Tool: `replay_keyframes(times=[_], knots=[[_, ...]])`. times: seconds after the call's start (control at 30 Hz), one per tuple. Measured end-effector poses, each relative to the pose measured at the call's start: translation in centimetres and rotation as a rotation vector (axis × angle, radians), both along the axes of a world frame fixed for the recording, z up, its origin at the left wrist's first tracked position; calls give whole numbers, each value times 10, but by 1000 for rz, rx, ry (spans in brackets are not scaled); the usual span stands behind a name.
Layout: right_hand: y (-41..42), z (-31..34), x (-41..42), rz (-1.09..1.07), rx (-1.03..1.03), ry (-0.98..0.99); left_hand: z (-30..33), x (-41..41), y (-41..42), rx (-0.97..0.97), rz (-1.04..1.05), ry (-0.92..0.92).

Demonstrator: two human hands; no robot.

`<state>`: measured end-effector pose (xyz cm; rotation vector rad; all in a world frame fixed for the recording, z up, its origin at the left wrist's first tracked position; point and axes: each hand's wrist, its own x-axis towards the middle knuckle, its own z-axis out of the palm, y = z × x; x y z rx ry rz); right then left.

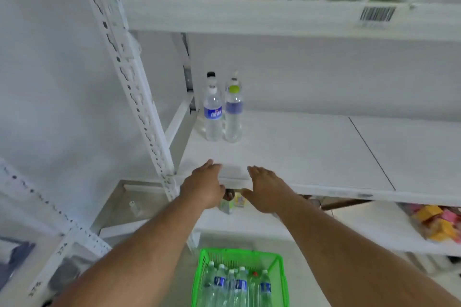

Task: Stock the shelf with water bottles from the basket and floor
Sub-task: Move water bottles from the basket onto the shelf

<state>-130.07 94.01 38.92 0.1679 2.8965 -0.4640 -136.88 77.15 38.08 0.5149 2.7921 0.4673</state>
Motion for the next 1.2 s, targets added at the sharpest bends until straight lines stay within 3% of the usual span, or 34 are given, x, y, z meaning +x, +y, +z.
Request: replay_keyframes(times=[0.17, 0.53, 0.93, 1.2], knots=[[14, -43, 71, 6, -9, -78, -32, 75, 7, 6, -12, -31], [41, -152, 178, -116, -152, -378, -146, 179, 4, -129, 48, -411], [-1, -226, 167, -210, -201, -584, -246, 170, -37, -88, 125, -690], [-18, -294, 125, -232, -224, -633, -317, 131, -59, -48, 201, -777]])
